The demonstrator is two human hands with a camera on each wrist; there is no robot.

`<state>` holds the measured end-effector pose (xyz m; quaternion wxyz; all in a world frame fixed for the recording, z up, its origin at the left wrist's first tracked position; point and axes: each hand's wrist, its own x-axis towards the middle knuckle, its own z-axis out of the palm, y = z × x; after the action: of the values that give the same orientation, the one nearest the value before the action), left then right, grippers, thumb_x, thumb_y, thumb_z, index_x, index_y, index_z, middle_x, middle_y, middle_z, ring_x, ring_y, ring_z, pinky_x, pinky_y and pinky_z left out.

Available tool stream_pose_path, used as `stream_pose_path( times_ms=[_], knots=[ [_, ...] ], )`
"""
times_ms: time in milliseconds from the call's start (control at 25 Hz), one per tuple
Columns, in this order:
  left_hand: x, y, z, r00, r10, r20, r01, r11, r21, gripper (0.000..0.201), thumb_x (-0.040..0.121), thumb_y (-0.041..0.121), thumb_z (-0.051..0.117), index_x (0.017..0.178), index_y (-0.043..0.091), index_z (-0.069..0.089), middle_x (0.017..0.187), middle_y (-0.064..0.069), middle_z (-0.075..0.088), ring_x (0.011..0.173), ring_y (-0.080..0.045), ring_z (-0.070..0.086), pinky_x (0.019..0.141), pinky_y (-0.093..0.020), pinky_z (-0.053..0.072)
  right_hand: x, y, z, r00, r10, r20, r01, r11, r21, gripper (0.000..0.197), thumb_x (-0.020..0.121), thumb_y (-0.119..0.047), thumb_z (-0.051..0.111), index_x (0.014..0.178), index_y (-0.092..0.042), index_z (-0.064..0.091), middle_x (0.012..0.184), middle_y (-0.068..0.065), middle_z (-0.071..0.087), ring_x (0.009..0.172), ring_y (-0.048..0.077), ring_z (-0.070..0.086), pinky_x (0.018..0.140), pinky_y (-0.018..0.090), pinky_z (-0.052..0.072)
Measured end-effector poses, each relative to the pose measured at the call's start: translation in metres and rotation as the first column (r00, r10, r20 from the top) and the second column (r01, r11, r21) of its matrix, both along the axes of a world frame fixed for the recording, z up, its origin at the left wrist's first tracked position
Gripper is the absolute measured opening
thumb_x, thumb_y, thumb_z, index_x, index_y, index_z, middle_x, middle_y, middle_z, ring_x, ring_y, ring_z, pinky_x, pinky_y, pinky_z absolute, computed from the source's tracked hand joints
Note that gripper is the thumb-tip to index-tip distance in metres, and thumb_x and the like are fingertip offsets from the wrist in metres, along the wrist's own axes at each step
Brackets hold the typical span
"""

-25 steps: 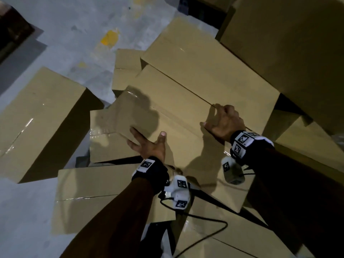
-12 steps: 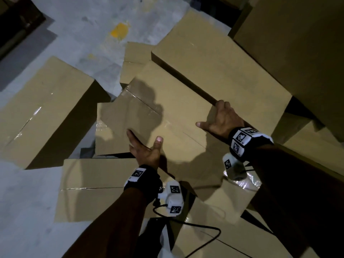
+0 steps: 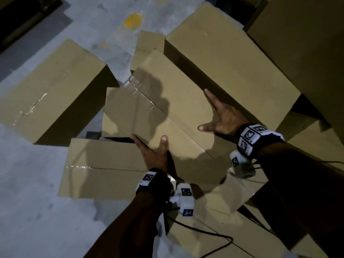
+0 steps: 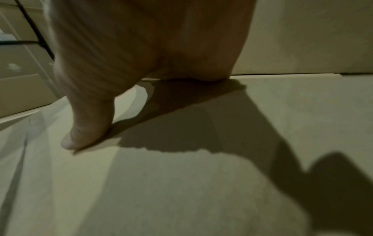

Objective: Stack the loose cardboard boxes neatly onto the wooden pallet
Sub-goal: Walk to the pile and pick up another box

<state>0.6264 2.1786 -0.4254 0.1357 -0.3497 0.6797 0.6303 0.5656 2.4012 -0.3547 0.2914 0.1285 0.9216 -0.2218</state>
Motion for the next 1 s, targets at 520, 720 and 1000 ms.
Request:
stream_pose_path(
  times_ms=[520, 720, 1000],
  knots=[
    [0.066, 0.017, 0.006, 0.993, 0.025, 0.112, -0.029, 0.999, 0.038, 0.121, 0.079, 0.035, 0.083, 0.157, 0.033, -0.010, 0.160, -0.007, 0.027, 0.141, -0.025, 0.038, 0.107, -0.024, 0.027, 0.063, -0.008, 0.017, 0.993, -0.011, -0.120, 0.023, 0.995, 0.100, 0.118, 0.077, -0.056, 0.079, 0.150, -0.058, -0.013, 0.160, 0.013, 0.034, 0.139, 0.042, 0.040, 0.108, 0.055, 0.038],
    [0.067, -0.008, 0.049, 0.995, -0.093, 0.045, 0.093, 0.996, 0.002, 0.123, 0.076, 0.047, 0.081, 0.154, 0.041, -0.015, 0.158, -0.010, 0.034, 0.139, -0.029, 0.041, 0.115, -0.035, 0.032, 0.083, -0.028, 0.064, 0.977, -0.121, -0.173, 0.131, 0.990, 0.050, 0.117, 0.077, -0.053, 0.081, 0.152, -0.056, -0.009, 0.161, 0.011, 0.033, 0.144, 0.041, 0.035, 0.114, 0.055, 0.033],
    [0.094, -0.067, 0.145, 0.924, -0.342, -0.170, 0.315, 0.934, -0.168, 0.111, 0.082, 0.046, 0.076, 0.158, 0.035, -0.005, 0.159, -0.015, 0.027, 0.142, -0.037, 0.033, 0.111, -0.039, 0.029, 0.171, -0.078, 0.145, 0.861, -0.380, -0.338, 0.345, 0.925, -0.160, 0.115, 0.076, -0.051, 0.082, 0.154, -0.054, -0.002, 0.162, 0.005, 0.033, 0.147, 0.037, 0.031, 0.117, 0.053, 0.031]
  ],
)
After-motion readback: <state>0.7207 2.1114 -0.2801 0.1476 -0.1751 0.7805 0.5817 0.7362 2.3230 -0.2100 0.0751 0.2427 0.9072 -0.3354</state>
